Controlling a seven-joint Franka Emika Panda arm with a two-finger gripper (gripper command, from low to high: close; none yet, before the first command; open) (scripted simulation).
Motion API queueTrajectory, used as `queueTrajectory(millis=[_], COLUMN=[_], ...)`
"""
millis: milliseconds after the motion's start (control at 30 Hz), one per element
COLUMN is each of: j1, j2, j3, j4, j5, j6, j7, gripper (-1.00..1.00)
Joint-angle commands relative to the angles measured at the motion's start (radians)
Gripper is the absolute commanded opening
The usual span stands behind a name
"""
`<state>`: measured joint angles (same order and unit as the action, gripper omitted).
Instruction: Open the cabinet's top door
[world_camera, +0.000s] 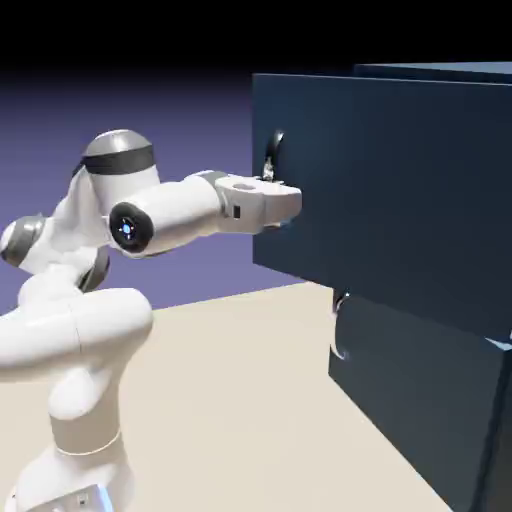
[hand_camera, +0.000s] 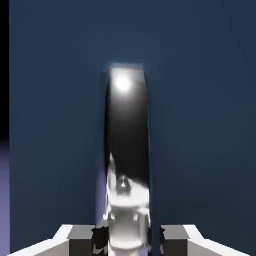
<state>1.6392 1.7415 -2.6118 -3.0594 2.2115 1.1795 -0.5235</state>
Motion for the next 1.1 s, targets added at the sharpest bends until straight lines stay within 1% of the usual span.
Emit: queueTrajectory(millis=[0, 267, 500, 733, 1067], j1=[-0.027, -0.231, -0.367, -0.433, -0.433], j2=[-0.019, -0.288, -0.541, -0.795, -1.158], j3=[-0.021, -0.174, -0.207, -0.197, -0.174], j4=[0.000, 0.061, 0.178, 0.334, 0.596], j5=[-0.019, -0.271, -0.515, -0.771, -1.079], j6=[-0.043, -0.375, -0.569, -0.650, -0.658], j7=[-0.016, -0.238, -0.477, -0.723, -0.975], gripper=[-1.00, -1.00, -1.00, -1.00, -1.00])
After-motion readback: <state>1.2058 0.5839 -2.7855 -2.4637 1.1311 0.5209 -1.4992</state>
